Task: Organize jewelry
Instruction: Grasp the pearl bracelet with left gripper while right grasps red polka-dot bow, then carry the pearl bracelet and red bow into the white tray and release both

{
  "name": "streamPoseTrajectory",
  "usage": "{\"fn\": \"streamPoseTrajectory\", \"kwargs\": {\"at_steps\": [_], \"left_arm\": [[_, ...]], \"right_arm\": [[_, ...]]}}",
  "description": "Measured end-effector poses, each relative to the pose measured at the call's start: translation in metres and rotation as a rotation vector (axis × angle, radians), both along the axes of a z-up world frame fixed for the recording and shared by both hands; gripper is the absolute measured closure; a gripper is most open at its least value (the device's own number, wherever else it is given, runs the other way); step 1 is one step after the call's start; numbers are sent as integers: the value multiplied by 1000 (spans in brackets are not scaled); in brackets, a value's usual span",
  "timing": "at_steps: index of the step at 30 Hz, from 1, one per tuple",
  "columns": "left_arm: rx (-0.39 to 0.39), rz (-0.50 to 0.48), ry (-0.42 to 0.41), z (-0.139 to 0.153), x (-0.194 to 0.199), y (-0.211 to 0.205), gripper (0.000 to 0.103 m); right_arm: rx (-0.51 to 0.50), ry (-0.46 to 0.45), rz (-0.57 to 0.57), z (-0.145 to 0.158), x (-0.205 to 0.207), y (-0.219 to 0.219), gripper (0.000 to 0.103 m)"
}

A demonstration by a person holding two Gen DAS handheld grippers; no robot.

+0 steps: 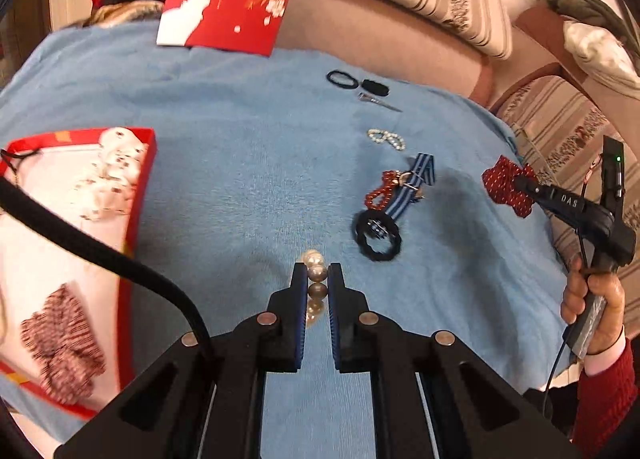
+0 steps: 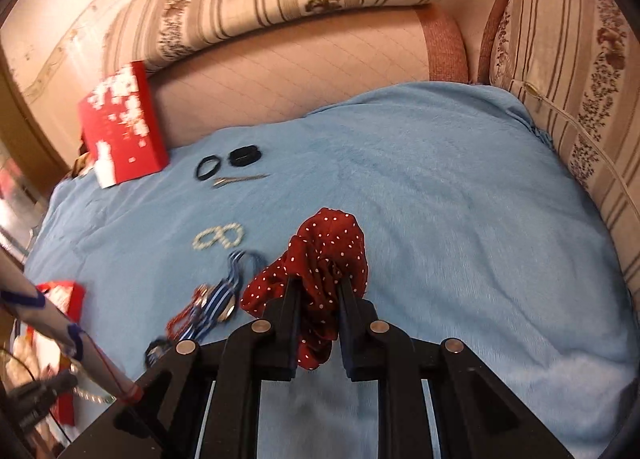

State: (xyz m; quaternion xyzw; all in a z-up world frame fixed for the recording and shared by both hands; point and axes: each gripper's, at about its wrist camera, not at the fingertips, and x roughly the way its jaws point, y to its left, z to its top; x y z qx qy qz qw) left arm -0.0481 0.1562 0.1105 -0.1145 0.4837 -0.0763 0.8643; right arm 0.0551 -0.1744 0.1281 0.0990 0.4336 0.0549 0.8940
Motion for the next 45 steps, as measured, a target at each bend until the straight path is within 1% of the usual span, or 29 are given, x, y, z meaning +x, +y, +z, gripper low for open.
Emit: {"fn": "streamPoseTrajectory", "kwargs": {"at_steps": [6, 10, 16, 23, 28, 35, 38, 45], "left_arm": [[49, -18, -49, 29, -33, 8, 94], [67, -24, -77, 49, -53, 18, 94], [88, -12, -112, 74, -74, 39, 94], [140, 31, -130, 90, -89, 76, 94], [195, 82, -139, 103, -82, 113, 94], [215, 158, -117, 107, -57, 169, 94], [225, 183, -95, 100, -42, 188, 94], [225, 226, -24, 68, -3, 226, 94]], "right_arm": [[29, -27, 67, 14, -47, 21, 86], [27, -50, 115, 22, -72, 42, 86], [28, -79, 191, 36, -99, 77, 86], [23, -104, 284, 51, -120, 124, 86], [18, -107, 348, 58, -127, 163, 86], [39, -104, 444, 63, -127, 223, 86], [44, -93, 492, 59, -123, 258, 86], [37, -48, 597, 36, -109, 340, 86]]}}
